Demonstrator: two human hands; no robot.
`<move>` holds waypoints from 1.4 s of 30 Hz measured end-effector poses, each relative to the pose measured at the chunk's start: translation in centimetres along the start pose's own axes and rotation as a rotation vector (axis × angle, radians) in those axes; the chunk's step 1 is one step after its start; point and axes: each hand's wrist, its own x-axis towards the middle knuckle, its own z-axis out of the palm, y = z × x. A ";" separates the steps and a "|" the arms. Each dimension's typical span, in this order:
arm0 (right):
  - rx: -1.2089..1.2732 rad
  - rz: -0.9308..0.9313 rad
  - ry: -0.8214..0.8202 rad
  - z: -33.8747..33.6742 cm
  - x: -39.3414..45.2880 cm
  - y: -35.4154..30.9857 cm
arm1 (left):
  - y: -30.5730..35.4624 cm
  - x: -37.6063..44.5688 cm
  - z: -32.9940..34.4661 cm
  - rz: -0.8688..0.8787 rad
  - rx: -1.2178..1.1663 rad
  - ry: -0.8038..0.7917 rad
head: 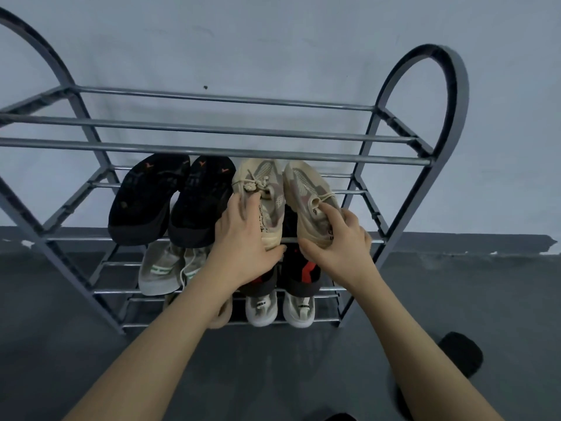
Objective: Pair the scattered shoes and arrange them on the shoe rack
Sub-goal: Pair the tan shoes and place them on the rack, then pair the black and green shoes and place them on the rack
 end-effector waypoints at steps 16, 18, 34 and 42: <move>0.019 0.014 0.180 1.4 2.0 -1.2 | 0.4 2.2 0.9 -0.007 -0.008 0.046; -0.037 0.000 0.159 1.7 1.8 -0.7 | 0.1 1.6 1.3 -0.020 0.059 0.046; -0.141 -0.016 0.093 1.8 3.1 -0.7 | -0.1 1.8 1.0 -0.012 0.326 0.015; -0.063 -0.053 0.142 0.6 -1.6 -1.3 | 1.0 -2.4 -1.8 0.139 0.232 0.090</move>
